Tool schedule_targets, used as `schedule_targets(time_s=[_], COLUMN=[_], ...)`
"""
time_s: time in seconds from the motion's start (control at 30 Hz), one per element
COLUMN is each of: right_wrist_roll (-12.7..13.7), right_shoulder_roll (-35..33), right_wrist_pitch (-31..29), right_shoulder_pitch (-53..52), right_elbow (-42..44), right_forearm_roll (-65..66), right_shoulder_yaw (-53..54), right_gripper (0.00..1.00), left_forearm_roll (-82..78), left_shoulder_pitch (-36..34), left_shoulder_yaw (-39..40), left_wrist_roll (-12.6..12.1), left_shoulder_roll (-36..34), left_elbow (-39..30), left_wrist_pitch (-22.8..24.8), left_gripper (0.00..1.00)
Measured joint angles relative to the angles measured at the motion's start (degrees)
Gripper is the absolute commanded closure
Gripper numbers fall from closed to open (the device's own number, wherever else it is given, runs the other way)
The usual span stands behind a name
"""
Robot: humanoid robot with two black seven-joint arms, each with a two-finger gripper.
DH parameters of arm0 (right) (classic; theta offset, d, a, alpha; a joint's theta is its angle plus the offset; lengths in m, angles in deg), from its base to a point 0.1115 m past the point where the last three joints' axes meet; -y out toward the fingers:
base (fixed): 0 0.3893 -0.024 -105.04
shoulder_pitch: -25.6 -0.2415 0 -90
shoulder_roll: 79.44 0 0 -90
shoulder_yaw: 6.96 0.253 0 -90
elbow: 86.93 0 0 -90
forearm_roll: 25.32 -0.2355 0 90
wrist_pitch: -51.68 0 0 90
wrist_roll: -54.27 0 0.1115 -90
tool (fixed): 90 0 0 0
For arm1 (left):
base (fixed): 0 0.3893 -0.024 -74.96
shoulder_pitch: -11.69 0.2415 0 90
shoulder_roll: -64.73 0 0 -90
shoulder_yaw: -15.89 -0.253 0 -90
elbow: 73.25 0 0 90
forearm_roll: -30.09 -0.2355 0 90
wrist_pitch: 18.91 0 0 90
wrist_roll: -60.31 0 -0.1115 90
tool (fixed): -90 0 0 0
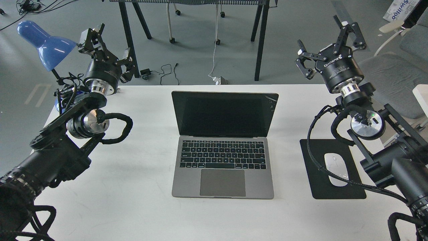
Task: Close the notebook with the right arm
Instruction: 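Raise the right gripper up off the mouse pad area, then move the right gripper over behind the laptop screen's top edge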
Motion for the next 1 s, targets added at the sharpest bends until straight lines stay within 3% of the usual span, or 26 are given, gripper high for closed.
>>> schedule_targets(time_s=[0.43, 1.0], right_wrist_roll=[0.78, 2.01], right_shoulder_roll=[-0.86, -2.67], right_wrist_pitch=[0.58, 5.13], right_shoulder_pitch=[-1.47, -18.99], right_elbow=[0.29, 9.54], right_forearm_roll=[2.33, 12.82], right_shoulder_yaw=[-3.26, -25.74], right_gripper=[0.0, 0.0], left_forearm_roll=[0.0, 0.0], left_shoulder_pitch=[0.0, 0.0], left_shoulder_yaw=[0.0, 0.09], left_wrist_roll=[0.0, 0.0], left_shoulder_roll=[0.09, 0.09], left_elbow=[0.0, -0.01], left_wrist_pitch=[-0.17, -0.08], left_gripper=[0.0, 0.0])
